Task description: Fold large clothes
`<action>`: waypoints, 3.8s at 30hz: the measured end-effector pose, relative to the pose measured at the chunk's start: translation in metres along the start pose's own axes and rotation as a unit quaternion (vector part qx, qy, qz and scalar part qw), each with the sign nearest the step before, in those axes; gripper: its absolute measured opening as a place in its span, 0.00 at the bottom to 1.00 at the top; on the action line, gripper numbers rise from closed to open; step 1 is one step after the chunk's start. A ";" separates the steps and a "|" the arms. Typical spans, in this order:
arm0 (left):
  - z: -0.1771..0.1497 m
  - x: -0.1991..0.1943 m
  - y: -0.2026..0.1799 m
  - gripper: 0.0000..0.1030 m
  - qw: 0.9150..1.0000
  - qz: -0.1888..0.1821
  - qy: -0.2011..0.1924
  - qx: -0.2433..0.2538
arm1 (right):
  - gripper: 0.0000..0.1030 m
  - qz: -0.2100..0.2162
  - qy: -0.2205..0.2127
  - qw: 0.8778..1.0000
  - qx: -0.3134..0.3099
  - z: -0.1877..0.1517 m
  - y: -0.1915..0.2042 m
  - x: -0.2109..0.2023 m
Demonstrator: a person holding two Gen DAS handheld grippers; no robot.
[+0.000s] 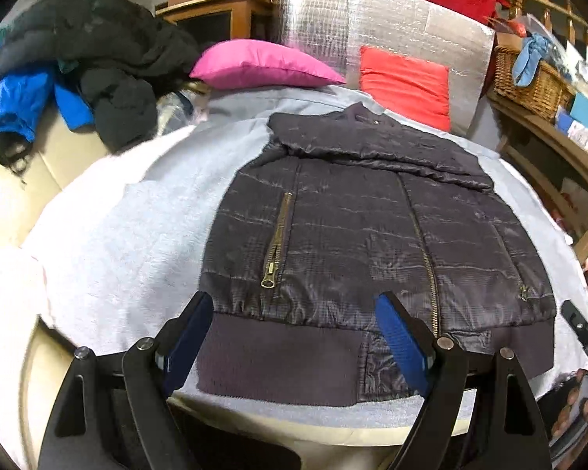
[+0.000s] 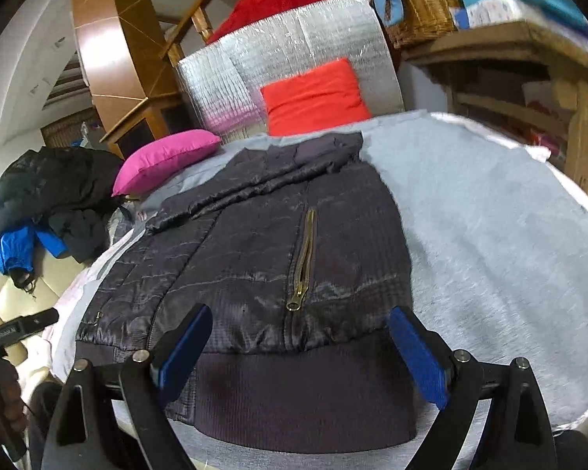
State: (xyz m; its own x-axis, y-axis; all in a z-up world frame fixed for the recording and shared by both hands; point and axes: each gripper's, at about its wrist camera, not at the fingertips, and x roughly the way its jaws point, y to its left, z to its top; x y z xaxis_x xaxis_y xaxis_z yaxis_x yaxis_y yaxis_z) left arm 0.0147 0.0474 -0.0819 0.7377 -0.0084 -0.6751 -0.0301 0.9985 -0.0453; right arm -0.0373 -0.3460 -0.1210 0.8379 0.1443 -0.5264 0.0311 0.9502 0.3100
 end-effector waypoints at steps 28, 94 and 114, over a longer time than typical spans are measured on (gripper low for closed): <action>-0.009 -0.014 0.011 0.83 0.999 0.042 0.000 -0.016 | 0.92 -0.035 -0.022 0.998 -0.053 -0.010 0.018 -0.011; 0.135 0.139 0.029 0.83 0.999 -0.026 0.040 -0.001 | 0.90 0.081 0.113 0.987 0.085 0.138 -0.040 0.120; 0.232 0.262 -0.065 0.86 0.997 -0.012 -0.001 0.076 | 0.90 0.146 0.128 0.970 0.145 0.249 -0.016 0.312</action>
State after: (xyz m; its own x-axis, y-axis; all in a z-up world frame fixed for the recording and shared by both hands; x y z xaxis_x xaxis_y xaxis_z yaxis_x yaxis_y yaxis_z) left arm 0.3662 -0.0068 -0.0851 0.7379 -0.0328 -0.6742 0.0903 0.9946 0.0504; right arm 0.3592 -0.3845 -0.0930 0.6730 0.4946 -0.5500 -0.0046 0.7463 0.6656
